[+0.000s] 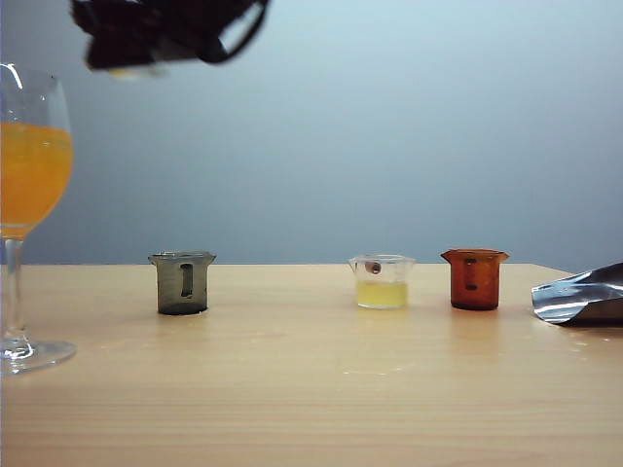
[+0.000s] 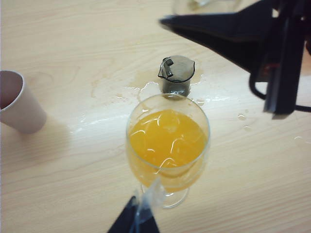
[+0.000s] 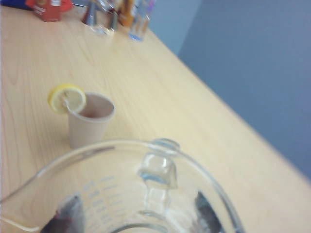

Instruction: Pick up the second measuring cup from the left, pour the orange juice inside into the goblet, and finally put the measuring cup back in its original place.

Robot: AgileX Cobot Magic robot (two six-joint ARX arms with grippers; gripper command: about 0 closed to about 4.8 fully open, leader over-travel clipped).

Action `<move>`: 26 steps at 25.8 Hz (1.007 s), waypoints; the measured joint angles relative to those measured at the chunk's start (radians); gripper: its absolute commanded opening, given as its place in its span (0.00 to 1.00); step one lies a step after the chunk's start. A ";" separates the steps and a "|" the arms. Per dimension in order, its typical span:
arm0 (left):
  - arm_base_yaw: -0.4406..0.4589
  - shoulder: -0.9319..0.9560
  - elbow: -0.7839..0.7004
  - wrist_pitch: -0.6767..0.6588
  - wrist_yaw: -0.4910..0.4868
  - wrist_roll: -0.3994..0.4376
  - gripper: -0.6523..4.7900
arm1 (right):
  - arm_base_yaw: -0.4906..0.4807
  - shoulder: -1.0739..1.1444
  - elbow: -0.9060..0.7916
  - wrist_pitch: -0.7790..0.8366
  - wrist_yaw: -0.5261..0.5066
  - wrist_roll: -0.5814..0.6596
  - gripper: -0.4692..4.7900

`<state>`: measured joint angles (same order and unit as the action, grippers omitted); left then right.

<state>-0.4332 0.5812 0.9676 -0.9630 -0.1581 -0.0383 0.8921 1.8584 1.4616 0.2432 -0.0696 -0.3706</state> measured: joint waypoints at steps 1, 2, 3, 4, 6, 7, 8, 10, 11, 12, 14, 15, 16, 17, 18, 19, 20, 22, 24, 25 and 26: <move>0.000 0.000 0.000 0.000 0.000 0.000 0.11 | -0.014 -0.011 -0.031 0.009 -0.001 0.044 0.24; 0.000 0.000 0.000 0.000 0.000 0.000 0.11 | -0.026 -0.020 -0.058 0.024 -0.001 0.077 0.24; 0.000 0.000 0.000 0.000 0.000 0.000 0.11 | -0.037 -0.032 -0.092 0.046 -0.001 0.109 0.24; 0.000 0.000 0.000 0.000 0.000 0.000 0.11 | -0.047 -0.042 -0.122 0.074 0.002 0.133 0.24; 0.000 0.000 0.000 0.000 0.000 0.000 0.11 | -0.070 -0.087 -0.251 0.176 0.041 0.208 0.24; 0.000 0.000 0.000 0.000 0.000 0.000 0.11 | -0.072 -0.095 -0.287 0.207 0.062 0.232 0.25; 0.000 0.000 0.000 0.000 0.000 0.000 0.11 | -0.073 -0.105 -0.331 0.245 0.094 0.264 0.25; 0.000 0.000 0.000 0.000 0.000 0.000 0.11 | -0.072 -0.108 -0.394 0.298 0.162 0.317 0.25; 0.000 0.000 0.000 0.000 0.000 0.000 0.11 | -0.072 -0.107 -0.421 0.323 0.192 0.345 0.25; 0.000 0.000 0.000 0.000 0.000 0.000 0.11 | -0.072 -0.106 -0.451 0.348 0.228 0.383 0.25; 0.000 0.000 0.000 0.000 0.000 0.000 0.11 | -0.068 -0.094 -0.486 0.380 0.297 0.442 0.25; 0.000 0.000 0.000 0.000 0.000 0.000 0.11 | -0.066 -0.083 -0.494 0.392 0.328 0.463 0.25; 0.000 0.000 0.000 0.000 0.000 0.000 0.11 | -0.065 -0.070 -0.500 0.405 0.357 0.481 0.25; 0.000 0.000 0.000 0.000 0.000 0.000 0.11 | -0.063 -0.049 -0.505 0.416 0.386 0.498 0.25; 0.000 0.000 0.000 0.000 0.000 0.000 0.11 | -0.062 -0.024 -0.507 0.435 0.402 0.512 0.25; 0.000 0.000 0.000 0.000 0.000 0.000 0.11 | -0.062 -0.001 -0.507 0.451 0.406 0.521 0.25; 0.000 0.000 0.000 0.000 0.000 0.000 0.11 | -0.062 0.031 -0.506 0.473 0.410 0.529 0.25; 0.000 0.000 0.000 0.000 0.000 0.000 0.11 | -0.063 0.081 -0.499 0.504 0.415 0.533 0.29; 0.000 0.000 0.000 0.000 0.000 0.000 0.11 | -0.063 0.125 -0.494 0.529 0.452 0.535 0.29; 0.000 0.000 0.000 0.000 0.000 0.000 0.11 | -0.063 0.144 -0.483 0.529 0.472 0.535 0.29; 0.000 0.000 0.000 0.000 0.000 0.000 0.11 | -0.074 0.180 -0.455 0.538 0.488 0.535 0.29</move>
<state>-0.4332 0.5812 0.9676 -0.9627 -0.1577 -0.0383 0.8181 2.0388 1.0065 0.7815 0.4187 0.1646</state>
